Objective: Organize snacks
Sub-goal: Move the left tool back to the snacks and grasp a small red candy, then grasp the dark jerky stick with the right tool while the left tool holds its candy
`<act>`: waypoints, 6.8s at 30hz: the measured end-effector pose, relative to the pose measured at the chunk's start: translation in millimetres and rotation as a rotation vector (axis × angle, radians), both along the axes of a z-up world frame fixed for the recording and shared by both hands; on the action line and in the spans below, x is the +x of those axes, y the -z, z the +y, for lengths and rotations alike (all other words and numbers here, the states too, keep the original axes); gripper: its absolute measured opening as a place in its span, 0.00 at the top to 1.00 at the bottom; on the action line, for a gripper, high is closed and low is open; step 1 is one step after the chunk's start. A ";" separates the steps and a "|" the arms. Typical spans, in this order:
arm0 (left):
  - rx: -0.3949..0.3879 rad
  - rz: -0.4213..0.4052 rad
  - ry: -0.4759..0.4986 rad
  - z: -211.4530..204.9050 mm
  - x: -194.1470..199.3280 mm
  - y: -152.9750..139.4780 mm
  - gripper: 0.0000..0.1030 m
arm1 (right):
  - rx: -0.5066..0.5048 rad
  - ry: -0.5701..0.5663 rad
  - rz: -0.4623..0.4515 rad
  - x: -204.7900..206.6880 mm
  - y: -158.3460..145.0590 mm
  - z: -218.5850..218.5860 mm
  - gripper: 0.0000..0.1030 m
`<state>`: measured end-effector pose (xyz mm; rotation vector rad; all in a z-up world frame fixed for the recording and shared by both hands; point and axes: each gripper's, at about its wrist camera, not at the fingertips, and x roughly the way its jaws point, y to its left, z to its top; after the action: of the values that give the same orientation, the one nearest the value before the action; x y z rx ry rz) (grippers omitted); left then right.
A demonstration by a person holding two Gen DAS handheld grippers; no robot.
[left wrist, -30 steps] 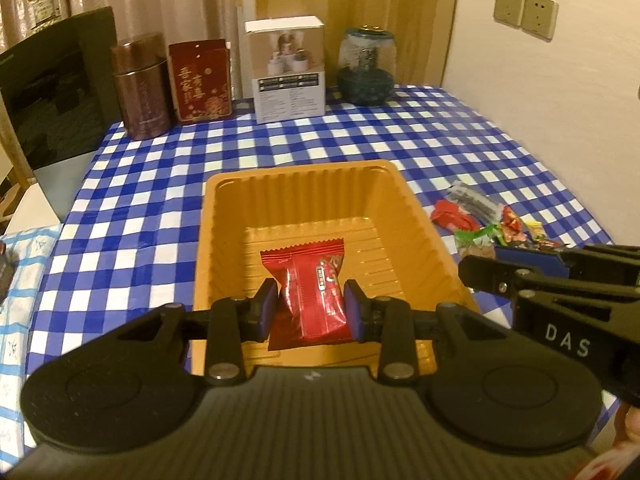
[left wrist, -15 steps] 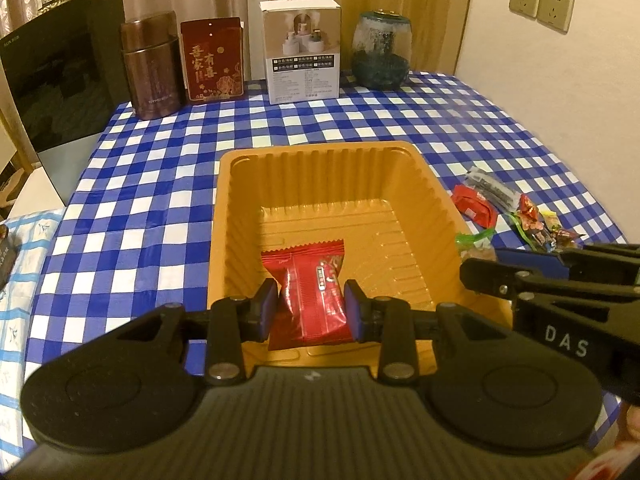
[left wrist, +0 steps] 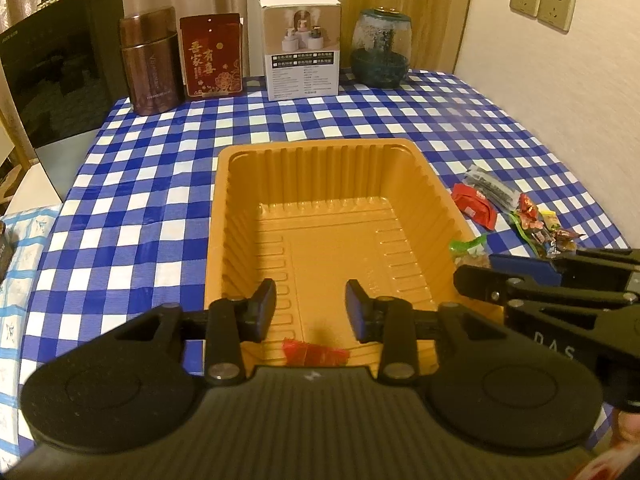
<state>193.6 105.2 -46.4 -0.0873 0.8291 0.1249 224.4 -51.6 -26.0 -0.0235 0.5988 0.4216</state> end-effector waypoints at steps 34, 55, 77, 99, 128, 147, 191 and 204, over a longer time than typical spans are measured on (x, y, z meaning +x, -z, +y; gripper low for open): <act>0.000 -0.020 -0.017 2.2 -2.5 -3.1 0.54 | 0.055 0.003 -0.001 2.2 0.2 -7.9 0.62; -0.002 -0.069 0.144 -58.2 14.3 -12.3 0.53 | 0.096 0.239 -0.076 -7.0 -12.4 -91.5 0.62; -0.042 -0.077 0.596 -199.6 51.3 12.0 0.49 | 0.131 0.521 0.006 -15.7 14.3 -240.0 0.62; 0.022 0.048 0.758 -257.7 83.7 71.8 0.73 | 0.217 0.555 0.047 -11.6 21.2 -268.9 0.62; 0.048 -0.039 0.462 -150.8 82.7 5.3 0.85 | 0.120 0.239 -0.006 21.8 18.0 -195.3 0.62; -0.019 -0.033 0.394 -125.3 94.1 14.8 0.85 | -0.041 0.187 0.051 91.6 48.3 -154.5 0.62; -0.042 -0.060 0.492 -161.1 55.5 3.3 0.85 | 0.108 0.372 0.032 4.9 6.9 -191.3 0.71; -0.030 -0.081 0.494 -165.2 15.7 -3.6 0.85 | 0.100 0.374 -0.009 -33.9 -0.2 -174.4 0.71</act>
<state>209.3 -60.0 -42.8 0.0848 0.7511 -0.3541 190.5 -226.0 -25.7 0.1796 0.5577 0.0875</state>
